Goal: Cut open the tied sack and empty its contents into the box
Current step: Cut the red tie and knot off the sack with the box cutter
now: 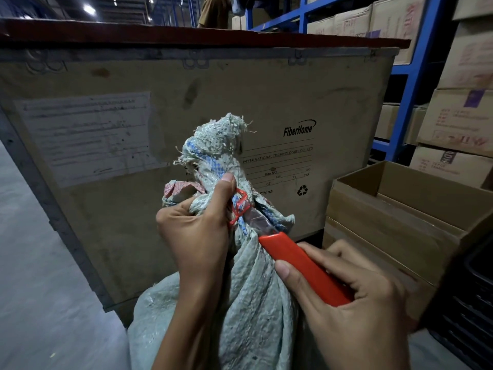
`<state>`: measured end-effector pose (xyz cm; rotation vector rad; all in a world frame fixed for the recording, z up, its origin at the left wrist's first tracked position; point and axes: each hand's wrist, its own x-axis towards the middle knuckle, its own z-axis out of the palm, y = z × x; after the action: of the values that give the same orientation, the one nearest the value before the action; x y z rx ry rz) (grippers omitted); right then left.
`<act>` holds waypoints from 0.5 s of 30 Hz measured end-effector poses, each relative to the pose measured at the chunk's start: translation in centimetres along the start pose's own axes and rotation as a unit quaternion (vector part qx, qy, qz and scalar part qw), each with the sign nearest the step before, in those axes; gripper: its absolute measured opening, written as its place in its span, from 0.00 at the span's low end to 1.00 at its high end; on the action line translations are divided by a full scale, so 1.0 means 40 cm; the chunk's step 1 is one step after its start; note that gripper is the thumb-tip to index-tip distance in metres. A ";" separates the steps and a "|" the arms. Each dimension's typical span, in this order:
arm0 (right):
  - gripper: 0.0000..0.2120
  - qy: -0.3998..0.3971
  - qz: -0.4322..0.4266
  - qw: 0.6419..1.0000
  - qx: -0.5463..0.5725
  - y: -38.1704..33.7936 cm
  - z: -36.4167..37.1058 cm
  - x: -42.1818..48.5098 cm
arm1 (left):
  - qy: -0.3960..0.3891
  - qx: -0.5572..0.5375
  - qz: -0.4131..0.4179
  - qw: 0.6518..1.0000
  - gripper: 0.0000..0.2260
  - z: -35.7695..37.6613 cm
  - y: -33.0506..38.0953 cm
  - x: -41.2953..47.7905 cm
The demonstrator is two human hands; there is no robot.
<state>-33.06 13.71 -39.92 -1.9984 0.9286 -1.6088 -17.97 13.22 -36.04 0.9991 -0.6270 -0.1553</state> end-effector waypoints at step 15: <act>0.10 -0.014 -0.120 0.979 -0.162 0.021 -0.046 0.028 | -0.018 0.075 -0.049 0.996 0.28 -0.018 -0.029 0.021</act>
<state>-34.91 12.51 -39.25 -2.4288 1.0271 -1.6314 -16.70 12.77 -36.90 1.1749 -0.6299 -0.2154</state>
